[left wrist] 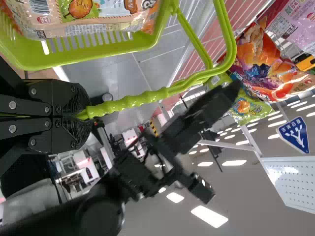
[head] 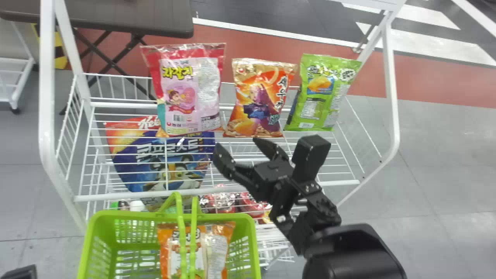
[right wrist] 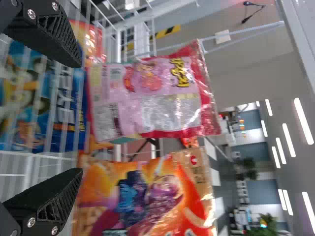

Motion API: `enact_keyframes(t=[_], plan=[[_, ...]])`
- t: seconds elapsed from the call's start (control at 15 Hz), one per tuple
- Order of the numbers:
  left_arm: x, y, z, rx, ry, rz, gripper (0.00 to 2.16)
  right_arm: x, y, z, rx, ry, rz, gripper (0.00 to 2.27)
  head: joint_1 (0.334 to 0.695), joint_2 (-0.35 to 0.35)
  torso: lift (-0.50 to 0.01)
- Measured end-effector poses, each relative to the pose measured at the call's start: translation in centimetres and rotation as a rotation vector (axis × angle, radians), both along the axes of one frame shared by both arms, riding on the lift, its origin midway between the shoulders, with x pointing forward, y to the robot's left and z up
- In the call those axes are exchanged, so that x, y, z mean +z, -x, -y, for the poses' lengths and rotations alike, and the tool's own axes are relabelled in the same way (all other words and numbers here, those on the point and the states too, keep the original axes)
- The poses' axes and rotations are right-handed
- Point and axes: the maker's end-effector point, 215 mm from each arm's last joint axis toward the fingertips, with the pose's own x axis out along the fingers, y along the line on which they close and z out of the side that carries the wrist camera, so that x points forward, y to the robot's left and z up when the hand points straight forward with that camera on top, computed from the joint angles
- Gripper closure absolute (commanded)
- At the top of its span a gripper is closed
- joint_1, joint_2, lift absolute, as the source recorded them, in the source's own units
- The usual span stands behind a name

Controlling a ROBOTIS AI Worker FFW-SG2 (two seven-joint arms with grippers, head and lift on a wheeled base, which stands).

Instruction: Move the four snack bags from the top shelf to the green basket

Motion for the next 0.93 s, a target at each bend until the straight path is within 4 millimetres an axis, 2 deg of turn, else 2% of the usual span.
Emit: enact_keyframes(t=[0.33,0.53,0.6,0.67,0.73,0.87,0.93], plan=[[-0.7,-0.2,-0.4,-0.005,0.0,-0.011,1.43,0.4,-7.7,-4.2,0.007,0.039,0.058,0.05,0.695,-0.164,0.0],[-0.9,-0.7,-1.0,0.001,0.011,-0.015,1.43,0.5,-10.8,-6.9,0.041,0.053,0.058,0.13,0.695,-0.101,0.0],[-0.9,-0.8,-1.2,0.005,0.014,-0.016,1.43,0.6,-11.5,-8.0,0.061,0.062,0.06,0.52,0.695,-0.084,0.0],[-1.0,-1.0,-1.4,0.009,0.017,-0.016,1.43,0.7,-11.9,-8.9,0.085,0.074,0.061,1.36,0.695,-0.068,0.0],[-1.0,-1.2,-1.5,0.012,0.018,-0.017,1.43,0.5,-12.2,-9.8,0.107,0.091,0.059,2.04,0.695,-0.052,0.0],[-1.0,-1.4,-1.6,0.014,0.018,-0.014,1.43,0.0,-12.0,-11.2,0.129,0.123,0.049,2.23,0.695,-0.022,0.0],[-0.9,-1.5,-1.7,0.016,0.018,-0.014,1.43,-0.2,-12.0,-11.4,0.126,0.136,0.045,2.24,0.695,-0.019,0.0]])
